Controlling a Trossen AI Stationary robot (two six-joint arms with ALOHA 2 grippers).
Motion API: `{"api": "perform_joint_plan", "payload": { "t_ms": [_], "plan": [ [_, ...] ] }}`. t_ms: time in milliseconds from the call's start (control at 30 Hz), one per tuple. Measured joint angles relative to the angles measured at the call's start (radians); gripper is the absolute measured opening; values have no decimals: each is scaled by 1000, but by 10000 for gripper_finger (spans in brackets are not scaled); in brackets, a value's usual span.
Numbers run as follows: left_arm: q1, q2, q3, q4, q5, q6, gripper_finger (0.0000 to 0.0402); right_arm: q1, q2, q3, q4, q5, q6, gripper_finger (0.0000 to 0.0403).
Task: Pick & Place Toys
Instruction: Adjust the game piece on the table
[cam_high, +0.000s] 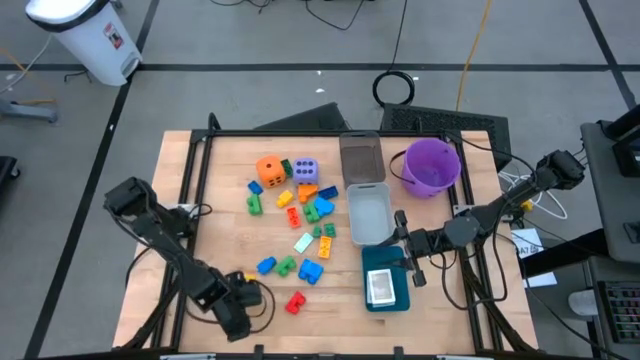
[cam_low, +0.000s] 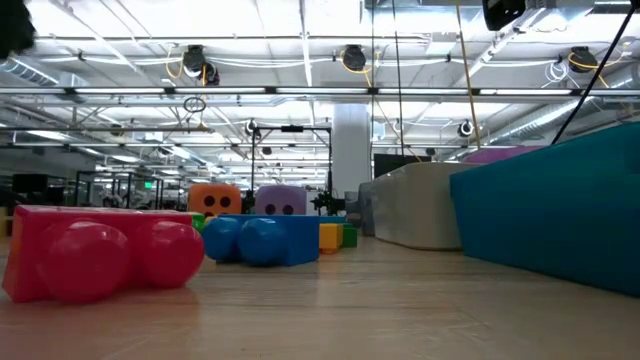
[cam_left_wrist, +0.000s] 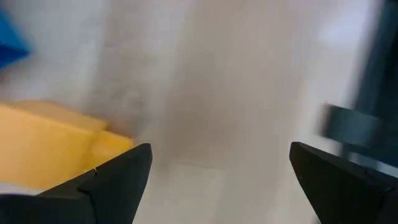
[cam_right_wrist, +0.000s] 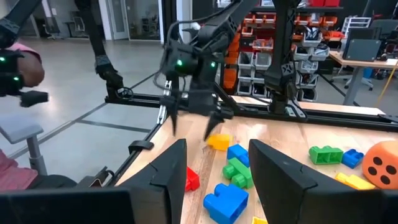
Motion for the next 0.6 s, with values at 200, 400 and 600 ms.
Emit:
{"api": "perform_joint_plan", "payload": {
  "t_ms": [200,400,600],
  "plan": [
    [58,1,0,-140,-96,-17,390,0,0,0,0,0,-1,146],
    [117,-36,0,185,-17,68,390,0,0,0,-1,0,-1,146],
    [108,-6,4,543,-7,214,390,0,0,0,-6,-1,0,146]
  ]
}}
